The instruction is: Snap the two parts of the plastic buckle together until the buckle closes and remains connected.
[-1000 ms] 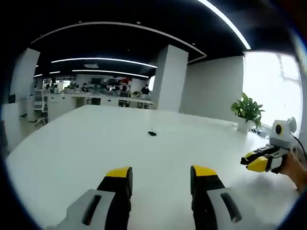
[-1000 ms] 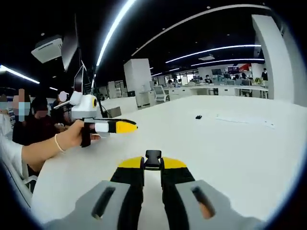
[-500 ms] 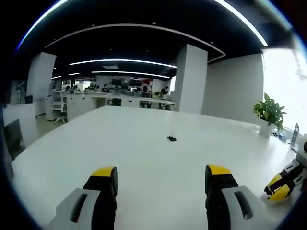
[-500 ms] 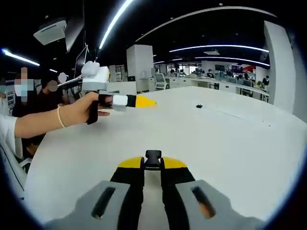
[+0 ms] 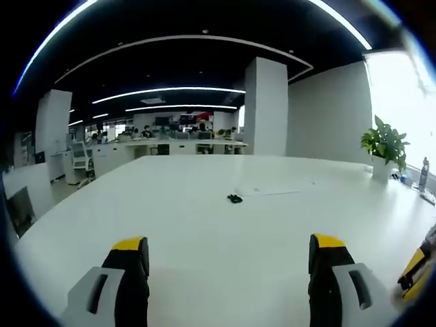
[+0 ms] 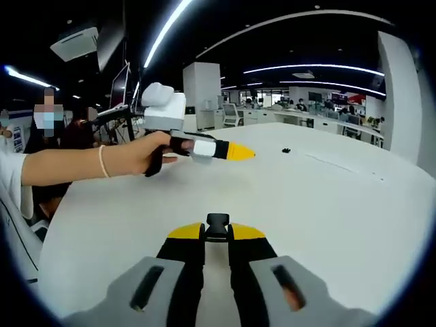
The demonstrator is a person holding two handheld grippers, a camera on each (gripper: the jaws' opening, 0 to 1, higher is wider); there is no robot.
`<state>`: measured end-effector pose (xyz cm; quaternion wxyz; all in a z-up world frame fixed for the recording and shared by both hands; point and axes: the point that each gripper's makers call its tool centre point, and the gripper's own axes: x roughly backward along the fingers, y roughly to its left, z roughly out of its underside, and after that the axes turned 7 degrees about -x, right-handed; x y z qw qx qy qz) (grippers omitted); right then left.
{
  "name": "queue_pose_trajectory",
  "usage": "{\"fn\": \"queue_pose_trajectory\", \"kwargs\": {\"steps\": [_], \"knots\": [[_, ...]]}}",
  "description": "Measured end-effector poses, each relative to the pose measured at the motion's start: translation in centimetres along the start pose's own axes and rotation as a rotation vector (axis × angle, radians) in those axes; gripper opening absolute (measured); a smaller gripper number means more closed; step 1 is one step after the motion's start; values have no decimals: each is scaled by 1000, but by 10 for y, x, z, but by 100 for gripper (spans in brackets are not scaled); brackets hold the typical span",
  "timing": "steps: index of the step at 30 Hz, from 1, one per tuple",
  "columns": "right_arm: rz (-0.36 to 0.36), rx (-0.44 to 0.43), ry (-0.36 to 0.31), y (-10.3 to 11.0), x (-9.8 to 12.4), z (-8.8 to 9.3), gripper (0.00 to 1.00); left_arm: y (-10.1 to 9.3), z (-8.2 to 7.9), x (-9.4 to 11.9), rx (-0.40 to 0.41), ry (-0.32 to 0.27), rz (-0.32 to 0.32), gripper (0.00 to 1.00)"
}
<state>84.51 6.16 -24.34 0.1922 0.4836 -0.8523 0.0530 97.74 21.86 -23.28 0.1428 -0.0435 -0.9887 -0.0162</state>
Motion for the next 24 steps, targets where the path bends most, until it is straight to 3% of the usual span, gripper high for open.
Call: {"fn": "queue_pose_trajectory", "kwargs": {"steps": [7, 11, 24], "knots": [[-23, 7, -11, 7, 7, 0, 12, -2, -8, -18, 37, -12, 1, 99], [-27, 6, -9, 8, 10, -1, 12, -6, -11, -26, -9, -1, -19, 99], [-47, 0, -1, 24, 13, 4, 12, -8, -9, -51, -8, 11, -61, 98]]}}
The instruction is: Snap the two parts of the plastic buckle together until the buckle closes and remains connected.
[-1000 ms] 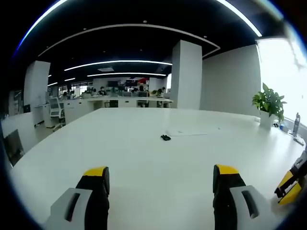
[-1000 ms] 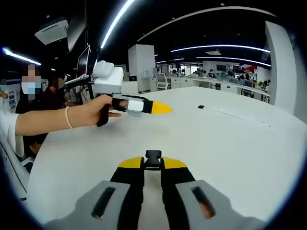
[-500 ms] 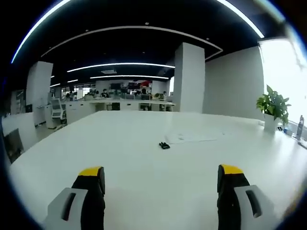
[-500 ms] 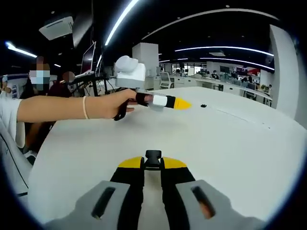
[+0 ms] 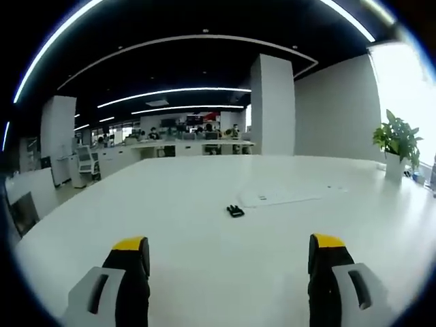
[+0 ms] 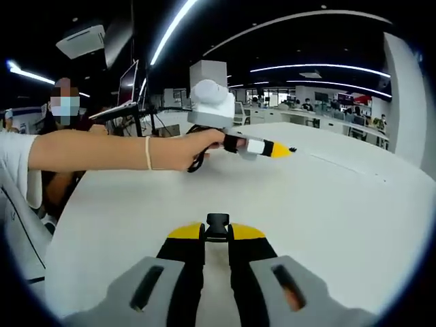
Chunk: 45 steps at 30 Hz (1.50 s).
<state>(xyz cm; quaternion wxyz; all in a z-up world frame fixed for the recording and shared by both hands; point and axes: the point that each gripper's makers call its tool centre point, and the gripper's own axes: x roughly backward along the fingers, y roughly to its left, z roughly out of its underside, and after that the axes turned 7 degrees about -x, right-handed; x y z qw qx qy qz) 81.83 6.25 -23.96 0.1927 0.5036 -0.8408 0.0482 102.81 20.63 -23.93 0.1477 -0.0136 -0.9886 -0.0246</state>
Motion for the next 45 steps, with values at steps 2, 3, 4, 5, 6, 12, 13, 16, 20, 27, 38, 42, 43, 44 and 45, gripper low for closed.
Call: {"fn": "queue_pose_trajectory", "kwargs": {"steps": [2, 3, 4, 5, 6, 12, 13, 16, 20, 27, 38, 42, 43, 44, 45], "knots": [[-2, 0, -1, 1, 0, 0, 12, -3, 2, -3, 49, 16, 9, 96], [-4, 3, 1, 2, 0, 0, 12, -4, 1, -5, 56, 17, 14, 96], [-6, 5, 3, 2, 0, 1, 12, -4, 0, -7, 60, 15, 17, 96], [-12, 7, 14, 3, -1, 3, 12, -6, -1, -10, 57, 15, 15, 96], [-12, 7, 16, 3, -1, 3, 12, -5, -2, -12, 39, 19, 4, 96], [-17, 8, 23, 1, -3, 3, 12, -7, -3, -21, -23, 32, -4, 88], [-17, 8, 25, 1, -3, 3, 12, -7, -3, -22, -25, 33, -5, 86], [-21, 20, 31, 0, -4, 1, 12, -7, -4, -32, -11, 46, 7, 83], [-22, 29, 35, -1, -4, -1, 12, -5, -2, -40, 2, 65, 2, 80], [-25, 23, 35, -6, -5, -3, 12, -10, 7, -53, 1, 105, 15, 73], [-29, 8, 38, -8, -7, 1, 12, -24, 4, -62, -15, 143, 2, 65], [-28, 1, 41, -9, -8, 4, 12, -14, 8, -52, 23, 134, -47, 56], [-30, 0, 42, -9, -8, 5, 12, -13, 9, -49, 39, 135, -61, 54], [-30, -2, 44, -9, -8, 6, 12, -12, 8, -47, 60, 133, -67, 52], [-29, -5, 46, -10, -8, 7, 12, -12, 10, -46, 57, 129, -64, 51]]}}
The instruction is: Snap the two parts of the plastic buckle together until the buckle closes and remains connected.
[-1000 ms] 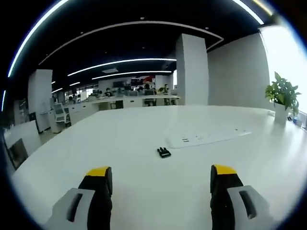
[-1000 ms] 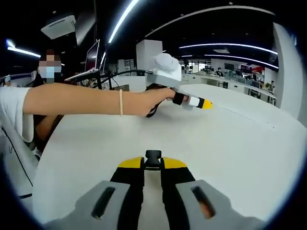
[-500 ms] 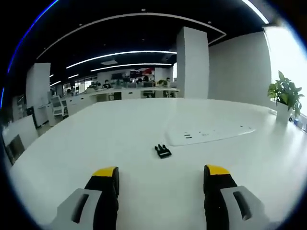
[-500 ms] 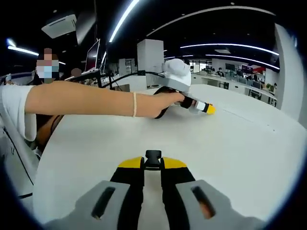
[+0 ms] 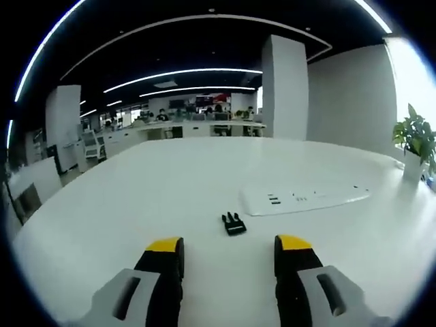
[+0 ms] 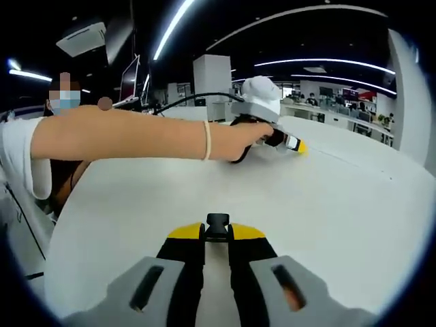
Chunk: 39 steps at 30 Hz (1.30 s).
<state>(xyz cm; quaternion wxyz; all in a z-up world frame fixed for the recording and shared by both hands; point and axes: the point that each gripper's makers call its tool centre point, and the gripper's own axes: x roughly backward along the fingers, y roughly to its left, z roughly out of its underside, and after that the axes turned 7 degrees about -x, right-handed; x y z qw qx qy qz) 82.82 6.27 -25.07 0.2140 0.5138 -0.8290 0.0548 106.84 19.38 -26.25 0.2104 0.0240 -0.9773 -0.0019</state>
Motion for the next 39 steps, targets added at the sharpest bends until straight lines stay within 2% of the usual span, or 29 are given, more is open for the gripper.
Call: {"fn": "queue_pose_trajectory", "kwargs": {"steps": [7, 10, 13, 17, 24, 28, 35, 39], "knots": [[6, -5, -2, -1, 1, 1, 12, 3, 3, -1, -43, -27, -17, 48], [10, -1, -7, -1, 3, -2, 12, 4, 2, -3, -46, -42, -21, 42], [14, 2, -12, -2, 5, -3, 12, 2, 4, -5, -45, -45, -25, 31], [17, 1, -16, -2, 6, -3, 12, 0, 3, -14, -45, -46, -25, 29], [18, -8, -13, -4, 6, -2, 12, 0, 2, -17, -44, -55, -16, 20], [20, -9, -10, -5, 6, 0, 12, 2, 0, -19, -38, -58, -10, 11], [7, -19, -13, -3, 2, -1, 12, 6, -7, -29, -14, -57, 24, 11], [3, -23, -11, -2, 2, 1, 12, 7, -8, -27, -12, -51, 43, 10]]}}
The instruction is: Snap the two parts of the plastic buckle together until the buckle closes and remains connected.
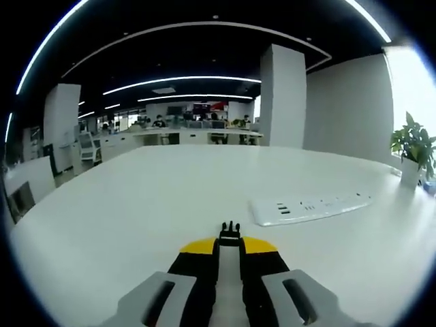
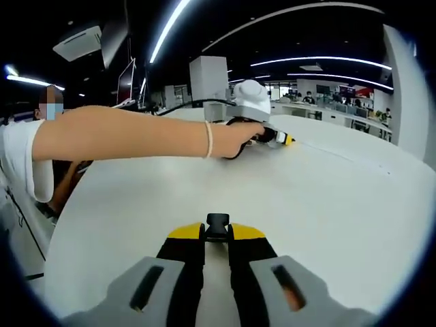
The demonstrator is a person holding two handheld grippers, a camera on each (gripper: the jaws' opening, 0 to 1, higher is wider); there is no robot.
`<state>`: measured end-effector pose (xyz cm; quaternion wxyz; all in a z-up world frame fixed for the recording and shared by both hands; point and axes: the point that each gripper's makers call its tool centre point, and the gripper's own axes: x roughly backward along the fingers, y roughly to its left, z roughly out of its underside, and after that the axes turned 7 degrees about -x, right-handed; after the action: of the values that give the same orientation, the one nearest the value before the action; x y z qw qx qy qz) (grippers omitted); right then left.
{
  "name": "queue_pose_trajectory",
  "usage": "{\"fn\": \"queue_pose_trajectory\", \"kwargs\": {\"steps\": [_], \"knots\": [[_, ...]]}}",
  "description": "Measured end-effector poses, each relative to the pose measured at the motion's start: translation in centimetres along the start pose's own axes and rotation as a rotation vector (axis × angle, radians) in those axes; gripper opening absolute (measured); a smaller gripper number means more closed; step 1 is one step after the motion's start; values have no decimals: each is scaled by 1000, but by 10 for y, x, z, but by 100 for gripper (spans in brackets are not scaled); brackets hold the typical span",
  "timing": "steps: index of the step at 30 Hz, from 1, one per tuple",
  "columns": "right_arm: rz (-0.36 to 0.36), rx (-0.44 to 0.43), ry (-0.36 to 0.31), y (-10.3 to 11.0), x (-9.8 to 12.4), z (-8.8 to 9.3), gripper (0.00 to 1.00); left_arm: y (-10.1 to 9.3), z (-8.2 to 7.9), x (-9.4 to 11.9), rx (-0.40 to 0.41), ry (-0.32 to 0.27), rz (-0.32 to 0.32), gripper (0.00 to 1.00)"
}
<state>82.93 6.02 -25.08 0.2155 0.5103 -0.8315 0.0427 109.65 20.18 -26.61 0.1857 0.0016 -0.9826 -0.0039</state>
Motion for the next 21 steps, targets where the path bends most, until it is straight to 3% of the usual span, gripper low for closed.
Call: {"fn": "queue_pose_trajectory", "kwargs": {"steps": [9, 16, 21], "knots": [[10, 10, 0, -1, 1, -2, 12, 7, -10, -1, -83, 9, 25, 10], [21, 6, -4, -2, 1, -3, 12, 13, -16, 2, -78, -2, 55, 10], [21, 3, -1, 0, 0, -1, 12, 13, -11, 5, -81, 6, 80, 10]]}}
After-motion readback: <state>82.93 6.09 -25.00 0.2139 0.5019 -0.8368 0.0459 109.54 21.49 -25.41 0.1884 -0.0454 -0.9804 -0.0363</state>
